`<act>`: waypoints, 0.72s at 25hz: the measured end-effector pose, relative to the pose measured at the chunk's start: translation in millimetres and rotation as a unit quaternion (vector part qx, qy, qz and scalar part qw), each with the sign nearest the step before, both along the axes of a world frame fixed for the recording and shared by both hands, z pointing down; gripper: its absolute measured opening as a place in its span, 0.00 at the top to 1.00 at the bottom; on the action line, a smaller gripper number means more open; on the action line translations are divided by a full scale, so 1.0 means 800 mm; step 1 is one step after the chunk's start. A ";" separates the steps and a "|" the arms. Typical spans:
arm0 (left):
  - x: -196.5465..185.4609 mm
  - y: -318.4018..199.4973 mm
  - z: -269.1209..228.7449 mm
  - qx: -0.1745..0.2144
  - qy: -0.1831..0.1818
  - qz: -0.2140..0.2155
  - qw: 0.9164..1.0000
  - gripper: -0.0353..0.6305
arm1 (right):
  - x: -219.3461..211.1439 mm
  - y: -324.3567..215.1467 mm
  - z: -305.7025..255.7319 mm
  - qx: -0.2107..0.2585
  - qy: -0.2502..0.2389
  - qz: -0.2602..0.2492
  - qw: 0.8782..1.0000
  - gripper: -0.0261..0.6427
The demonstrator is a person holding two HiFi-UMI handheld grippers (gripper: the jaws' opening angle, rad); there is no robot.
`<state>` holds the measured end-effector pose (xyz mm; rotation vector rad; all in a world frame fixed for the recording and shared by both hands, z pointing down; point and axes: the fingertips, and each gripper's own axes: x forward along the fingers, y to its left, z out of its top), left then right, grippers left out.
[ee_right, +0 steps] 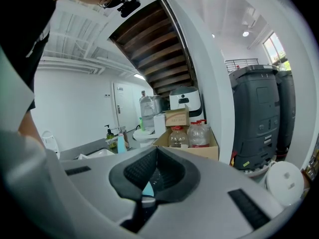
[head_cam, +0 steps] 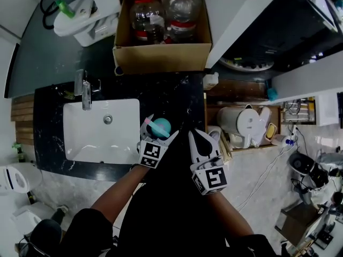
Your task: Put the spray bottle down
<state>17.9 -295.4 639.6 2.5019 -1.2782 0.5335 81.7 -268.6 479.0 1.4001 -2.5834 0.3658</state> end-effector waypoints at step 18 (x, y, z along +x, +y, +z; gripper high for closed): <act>-0.027 0.057 -0.035 0.014 0.009 -0.019 1.000 0.24 | -0.013 0.066 -0.017 0.009 -0.007 -0.002 1.000 0.94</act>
